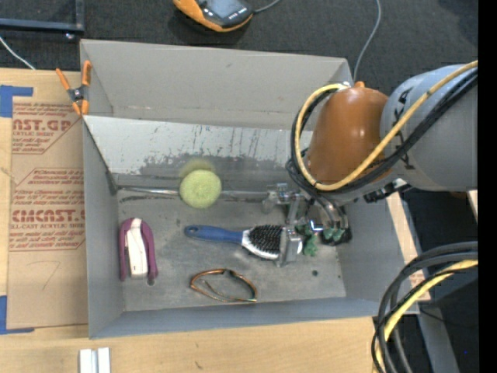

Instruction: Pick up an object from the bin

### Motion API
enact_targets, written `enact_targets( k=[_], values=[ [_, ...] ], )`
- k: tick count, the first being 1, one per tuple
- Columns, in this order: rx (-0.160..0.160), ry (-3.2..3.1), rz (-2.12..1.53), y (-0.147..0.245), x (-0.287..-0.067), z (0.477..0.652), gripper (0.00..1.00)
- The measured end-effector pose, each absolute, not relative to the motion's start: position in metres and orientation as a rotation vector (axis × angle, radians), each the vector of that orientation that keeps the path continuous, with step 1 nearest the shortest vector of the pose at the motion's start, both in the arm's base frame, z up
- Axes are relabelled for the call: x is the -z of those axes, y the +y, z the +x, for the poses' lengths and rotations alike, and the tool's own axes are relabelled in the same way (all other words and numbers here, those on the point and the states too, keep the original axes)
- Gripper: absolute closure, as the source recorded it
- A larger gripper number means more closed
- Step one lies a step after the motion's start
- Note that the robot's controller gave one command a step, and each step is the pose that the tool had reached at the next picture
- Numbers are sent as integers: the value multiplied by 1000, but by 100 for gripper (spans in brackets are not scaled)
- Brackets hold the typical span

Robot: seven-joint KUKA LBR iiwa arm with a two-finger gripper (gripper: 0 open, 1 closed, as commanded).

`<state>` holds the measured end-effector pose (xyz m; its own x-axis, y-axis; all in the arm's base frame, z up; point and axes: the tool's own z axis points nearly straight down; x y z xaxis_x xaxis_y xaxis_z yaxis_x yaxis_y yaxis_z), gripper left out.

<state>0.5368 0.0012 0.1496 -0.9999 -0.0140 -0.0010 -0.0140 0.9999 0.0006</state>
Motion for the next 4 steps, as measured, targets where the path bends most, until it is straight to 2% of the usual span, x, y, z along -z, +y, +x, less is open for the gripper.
enact_targets(
  k=[1, 2, 3, 4],
  values=[
    [-5, 3138, 74, -26, -122, 562, 0],
    [-2, 3139, -99, -19, -69, 550, 0],
    [-7, 3137, 104, -26, -69, 552, 100],
    [-7, 3137, 104, -26, -69, 552, 100]
  ],
)
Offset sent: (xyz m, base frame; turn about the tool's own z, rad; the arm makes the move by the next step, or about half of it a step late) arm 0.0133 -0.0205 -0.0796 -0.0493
